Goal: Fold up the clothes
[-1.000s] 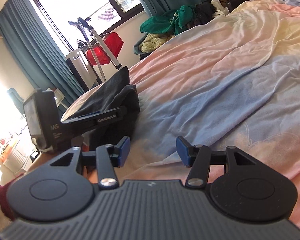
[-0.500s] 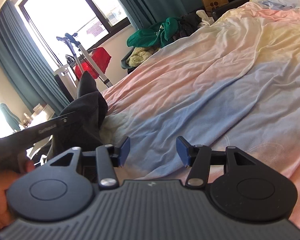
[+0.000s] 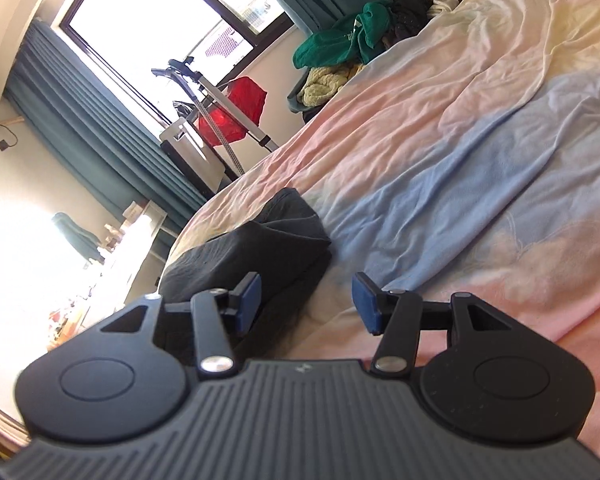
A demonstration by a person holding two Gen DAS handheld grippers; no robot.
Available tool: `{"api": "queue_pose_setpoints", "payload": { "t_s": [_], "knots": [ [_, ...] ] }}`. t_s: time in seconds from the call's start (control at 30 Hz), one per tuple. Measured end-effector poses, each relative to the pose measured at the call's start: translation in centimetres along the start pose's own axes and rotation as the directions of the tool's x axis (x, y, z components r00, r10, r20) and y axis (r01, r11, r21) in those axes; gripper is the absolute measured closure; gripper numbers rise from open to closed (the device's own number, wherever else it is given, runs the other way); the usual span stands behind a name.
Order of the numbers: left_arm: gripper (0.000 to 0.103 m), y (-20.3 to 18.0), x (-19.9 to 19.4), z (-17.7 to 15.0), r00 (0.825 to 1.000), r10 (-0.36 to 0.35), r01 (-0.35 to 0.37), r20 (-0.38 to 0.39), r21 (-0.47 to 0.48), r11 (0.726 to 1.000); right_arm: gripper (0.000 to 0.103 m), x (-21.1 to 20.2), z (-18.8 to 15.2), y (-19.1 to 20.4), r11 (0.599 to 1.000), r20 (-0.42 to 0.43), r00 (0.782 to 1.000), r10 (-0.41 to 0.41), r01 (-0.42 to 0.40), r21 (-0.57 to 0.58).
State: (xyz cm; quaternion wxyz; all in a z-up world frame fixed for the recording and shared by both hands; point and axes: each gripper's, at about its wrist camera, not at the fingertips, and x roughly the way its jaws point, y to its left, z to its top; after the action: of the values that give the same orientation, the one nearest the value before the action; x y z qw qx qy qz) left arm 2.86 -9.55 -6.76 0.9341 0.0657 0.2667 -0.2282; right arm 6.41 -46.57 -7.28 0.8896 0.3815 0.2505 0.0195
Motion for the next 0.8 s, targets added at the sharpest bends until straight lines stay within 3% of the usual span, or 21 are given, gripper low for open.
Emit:
{"api": "queue_pose_setpoints", "payload": {
  "t_s": [0.17, 0.4, 0.5, 0.57, 0.8],
  "knots": [
    [0.098, 0.3, -0.3, -1.1, 0.998, -0.001, 0.005, 0.062, -0.067, 0.998, 0.049, 1.5, -1.0, -0.1, 0.998, -0.068, 0.998, 0.018, -0.014, 0.055],
    [0.097, 1.3, -0.5, -1.6, 0.996, -0.017, 0.028, 0.082, -0.143, 0.989, 0.054, 3.1, -1.6, -0.3, 0.996, -0.09, 0.995, 0.031, -0.024, 0.084],
    [0.097, 1.4, -0.4, -1.6, 0.996, -0.023, 0.036, 0.083, -0.159, 0.987, 0.066, 4.1, -1.9, -0.7, 0.99, -0.095, 0.994, 0.058, -0.045, 0.134],
    [0.096, 1.3, -0.4, -1.7, 0.996, -0.024, 0.037, 0.085, -0.158, 0.987, 0.08, 4.6, -2.1, -0.9, 0.984, -0.086, 0.993, 0.085, -0.069, 0.167],
    [0.095, 1.1, -0.3, -2.1, 0.997, -0.009, 0.021, 0.08, -0.163, 0.986, 0.088, 5.0, -2.2, 0.2, 0.989, -0.06, 0.993, 0.102, -0.094, 0.115]
  ]
}}
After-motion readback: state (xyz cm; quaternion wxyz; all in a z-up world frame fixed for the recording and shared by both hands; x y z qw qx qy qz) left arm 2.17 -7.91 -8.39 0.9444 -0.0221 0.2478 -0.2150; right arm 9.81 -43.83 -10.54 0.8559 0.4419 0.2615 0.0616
